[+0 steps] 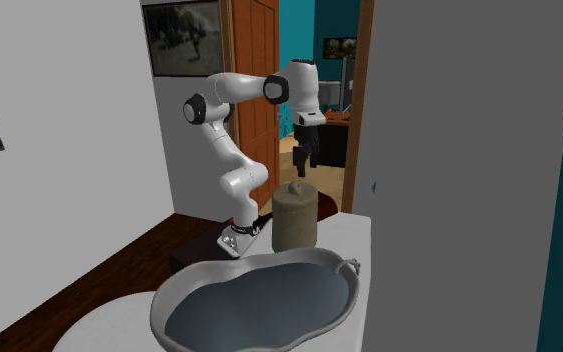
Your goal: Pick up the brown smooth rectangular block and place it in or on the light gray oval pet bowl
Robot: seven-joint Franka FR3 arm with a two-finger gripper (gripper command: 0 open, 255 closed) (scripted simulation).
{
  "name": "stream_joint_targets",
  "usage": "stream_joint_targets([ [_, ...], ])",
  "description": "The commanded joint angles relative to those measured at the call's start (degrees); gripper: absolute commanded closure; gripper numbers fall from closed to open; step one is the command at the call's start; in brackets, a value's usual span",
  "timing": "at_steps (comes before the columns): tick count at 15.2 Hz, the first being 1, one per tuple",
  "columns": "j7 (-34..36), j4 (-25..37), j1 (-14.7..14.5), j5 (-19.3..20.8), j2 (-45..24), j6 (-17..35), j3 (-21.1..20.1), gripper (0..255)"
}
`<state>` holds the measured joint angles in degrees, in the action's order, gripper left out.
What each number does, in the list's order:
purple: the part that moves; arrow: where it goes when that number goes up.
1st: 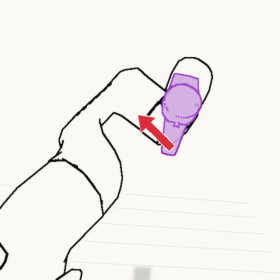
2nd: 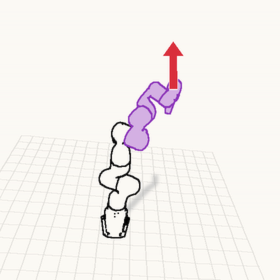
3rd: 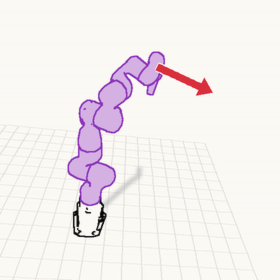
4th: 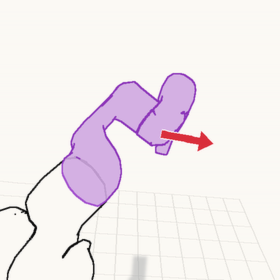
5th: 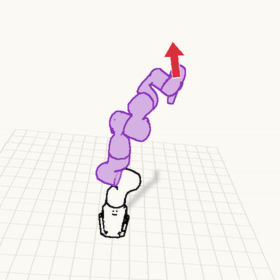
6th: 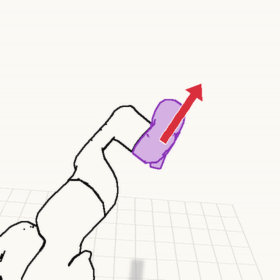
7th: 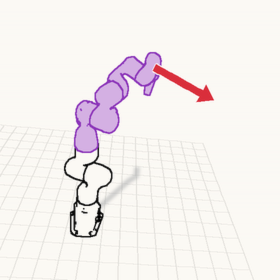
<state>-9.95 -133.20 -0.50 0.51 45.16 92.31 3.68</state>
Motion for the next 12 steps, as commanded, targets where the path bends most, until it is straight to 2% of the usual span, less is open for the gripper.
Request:
stream_joint_targets([
  [1, 0.0, 0.0, 0.0, 0.0, 0.0, 0.0, 0.0, 0],
  [5, 4.83, -9.43, 4.97, 25.55, 1.63, 9.43, -16.24, 0],
  [8, 12.07, -17.53, 10.85, 46.05, 2.29, 15.66, -27.09, 0],
  [12, 12.71, -19.08, 12.1, 48.28, 1.7, 18.64, -25.29, 0],
])
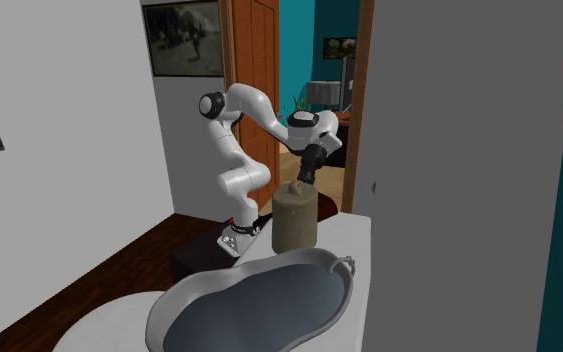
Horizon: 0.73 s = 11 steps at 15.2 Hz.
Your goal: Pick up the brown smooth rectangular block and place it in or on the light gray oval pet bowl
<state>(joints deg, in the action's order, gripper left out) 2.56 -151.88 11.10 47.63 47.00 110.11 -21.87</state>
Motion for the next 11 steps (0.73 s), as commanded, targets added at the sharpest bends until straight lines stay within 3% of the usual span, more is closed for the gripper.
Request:
stream_joint_targets([
  [1, 0.39, -0.74, 0.83, 1.75, -0.34, 1.59, 0.7, 0],
  [11, 0.89, -1.57, 1.76, 3.32, -0.91, 3.53, 1.83, 0],
])
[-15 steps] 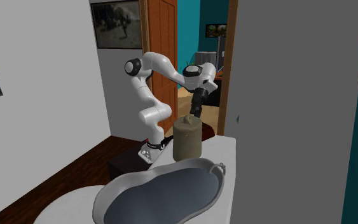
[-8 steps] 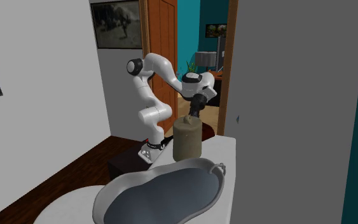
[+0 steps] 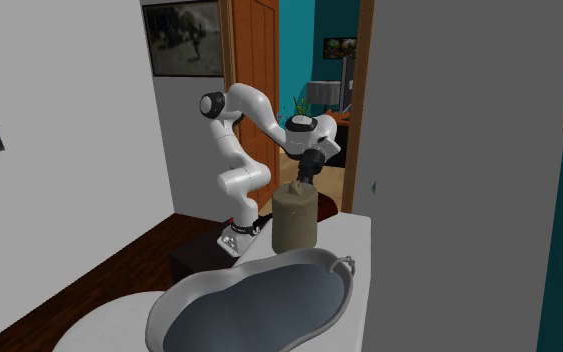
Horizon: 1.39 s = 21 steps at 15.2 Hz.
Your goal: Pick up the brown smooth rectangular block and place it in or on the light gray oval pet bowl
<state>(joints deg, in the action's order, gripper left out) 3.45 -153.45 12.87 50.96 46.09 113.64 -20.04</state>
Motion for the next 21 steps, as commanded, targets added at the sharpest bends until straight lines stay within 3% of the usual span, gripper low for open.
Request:
stream_joint_targets([
  [1, 0.0, 0.0, 0.0, 0.0, 0.0, 0.0, 0.0, 0],
  [2, 0.0, 0.0, 0.0, 0.0, 0.0, 0.0, 0.0, 255],
  [11, 0.01, 0.0, 0.01, 0.01, 0.0, 0.01, 0.0, 255],
  [21, -6.2, 5.89, -0.15, -1.42, 1.0, -3.81, 1.23, 255],
])
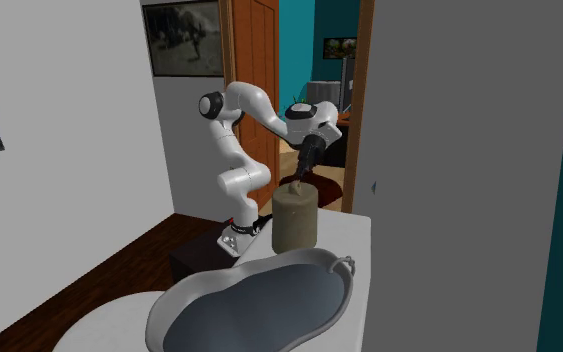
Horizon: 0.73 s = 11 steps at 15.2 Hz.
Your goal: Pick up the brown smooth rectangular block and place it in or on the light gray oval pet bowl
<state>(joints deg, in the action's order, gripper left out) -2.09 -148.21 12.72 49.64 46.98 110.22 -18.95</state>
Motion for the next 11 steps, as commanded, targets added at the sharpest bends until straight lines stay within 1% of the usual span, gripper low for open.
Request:
stream_joint_targets([
  [1, -1.24, 1.29, 0.01, -0.23, 0.13, -0.76, 0.24, 255],
  [11, -6.78, 8.13, 0.36, -1.16, -0.26, -4.44, 1.01, 255],
])
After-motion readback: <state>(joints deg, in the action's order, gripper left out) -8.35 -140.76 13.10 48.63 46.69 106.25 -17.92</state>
